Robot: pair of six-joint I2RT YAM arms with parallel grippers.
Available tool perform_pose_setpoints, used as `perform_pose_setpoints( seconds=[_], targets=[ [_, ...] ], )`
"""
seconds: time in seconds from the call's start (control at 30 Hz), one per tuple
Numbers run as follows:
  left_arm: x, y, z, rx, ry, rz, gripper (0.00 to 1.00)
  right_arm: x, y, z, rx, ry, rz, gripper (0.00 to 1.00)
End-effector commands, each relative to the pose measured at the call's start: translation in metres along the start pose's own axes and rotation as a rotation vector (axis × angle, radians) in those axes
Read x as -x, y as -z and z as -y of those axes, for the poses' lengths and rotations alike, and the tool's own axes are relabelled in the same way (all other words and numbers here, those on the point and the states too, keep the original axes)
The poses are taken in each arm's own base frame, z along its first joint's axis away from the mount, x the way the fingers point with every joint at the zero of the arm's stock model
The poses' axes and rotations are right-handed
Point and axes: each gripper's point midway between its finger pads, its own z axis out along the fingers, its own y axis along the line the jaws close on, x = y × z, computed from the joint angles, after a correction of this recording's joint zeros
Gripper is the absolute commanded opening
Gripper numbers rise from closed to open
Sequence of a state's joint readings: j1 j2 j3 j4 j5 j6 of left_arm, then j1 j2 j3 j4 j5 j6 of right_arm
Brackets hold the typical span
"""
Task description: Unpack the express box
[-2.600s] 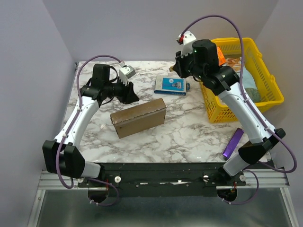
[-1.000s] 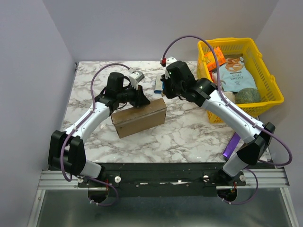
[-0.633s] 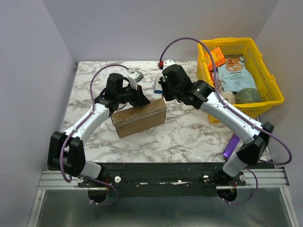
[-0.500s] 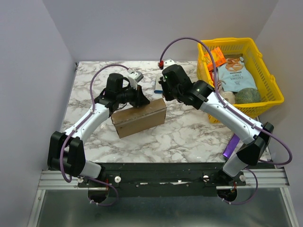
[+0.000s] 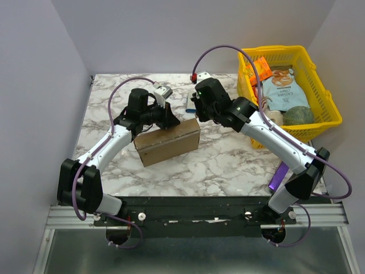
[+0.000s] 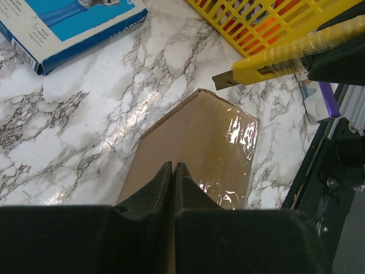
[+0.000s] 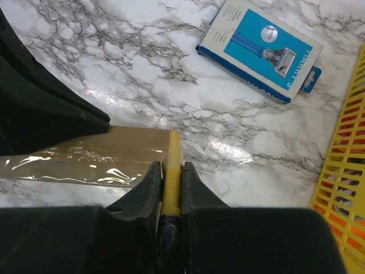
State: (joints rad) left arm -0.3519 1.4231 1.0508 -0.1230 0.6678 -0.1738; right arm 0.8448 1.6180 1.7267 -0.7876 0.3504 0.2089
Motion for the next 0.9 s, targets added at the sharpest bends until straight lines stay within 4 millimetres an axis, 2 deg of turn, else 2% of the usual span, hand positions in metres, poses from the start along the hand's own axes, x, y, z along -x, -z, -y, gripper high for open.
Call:
perform_pose_setpoints(
  seconds=[0.0,0.37,0.67,0.87],
  targets=[
    [-0.046,-0.001,-0.018,0.085,0.081,-0.124,0.12,-0.005,-0.001,-0.003,0.003,0.012,-0.014,0.00],
    [-0.047,-0.001,-0.017,0.081,0.081,-0.124,0.12,-0.012,-0.007,-0.007,0.017,0.025,-0.033,0.00],
    [-0.049,-0.002,-0.019,0.084,0.081,-0.126,0.12,-0.010,-0.002,-0.006,0.026,0.031,-0.029,0.01],
    [-0.050,-0.001,-0.020,0.092,0.083,-0.128,0.12,-0.020,-0.005,-0.011,0.054,0.047,-0.068,0.00]
  ],
)
